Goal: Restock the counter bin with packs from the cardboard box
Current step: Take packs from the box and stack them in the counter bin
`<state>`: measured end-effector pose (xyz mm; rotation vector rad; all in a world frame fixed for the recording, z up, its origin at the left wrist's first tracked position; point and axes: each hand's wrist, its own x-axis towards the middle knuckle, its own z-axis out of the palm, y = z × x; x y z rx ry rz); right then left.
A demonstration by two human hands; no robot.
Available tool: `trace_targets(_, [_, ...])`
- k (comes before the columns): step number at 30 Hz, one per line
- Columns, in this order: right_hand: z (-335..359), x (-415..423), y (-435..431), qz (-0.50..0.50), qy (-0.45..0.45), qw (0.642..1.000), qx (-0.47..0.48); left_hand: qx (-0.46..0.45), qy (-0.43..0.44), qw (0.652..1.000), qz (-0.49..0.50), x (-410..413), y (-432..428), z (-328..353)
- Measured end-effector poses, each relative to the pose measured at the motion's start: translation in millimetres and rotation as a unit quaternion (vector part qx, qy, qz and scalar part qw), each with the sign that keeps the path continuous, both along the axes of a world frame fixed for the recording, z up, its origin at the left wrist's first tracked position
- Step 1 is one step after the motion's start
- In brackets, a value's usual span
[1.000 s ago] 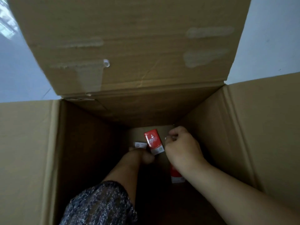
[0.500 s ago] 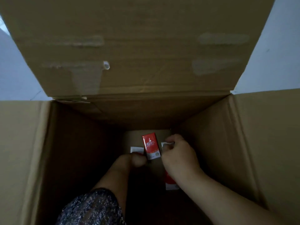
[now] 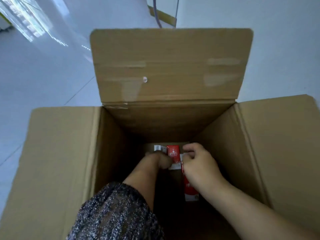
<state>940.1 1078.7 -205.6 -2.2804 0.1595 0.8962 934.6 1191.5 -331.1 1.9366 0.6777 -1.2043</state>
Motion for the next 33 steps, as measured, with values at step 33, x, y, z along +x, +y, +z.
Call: trace_targets(33, [668.1,-25.6,-45.5,0.036,-0.536,0.803,0.257,-0.141,-0.682,0.598,0.397,-39.0,-52.3,778.2])
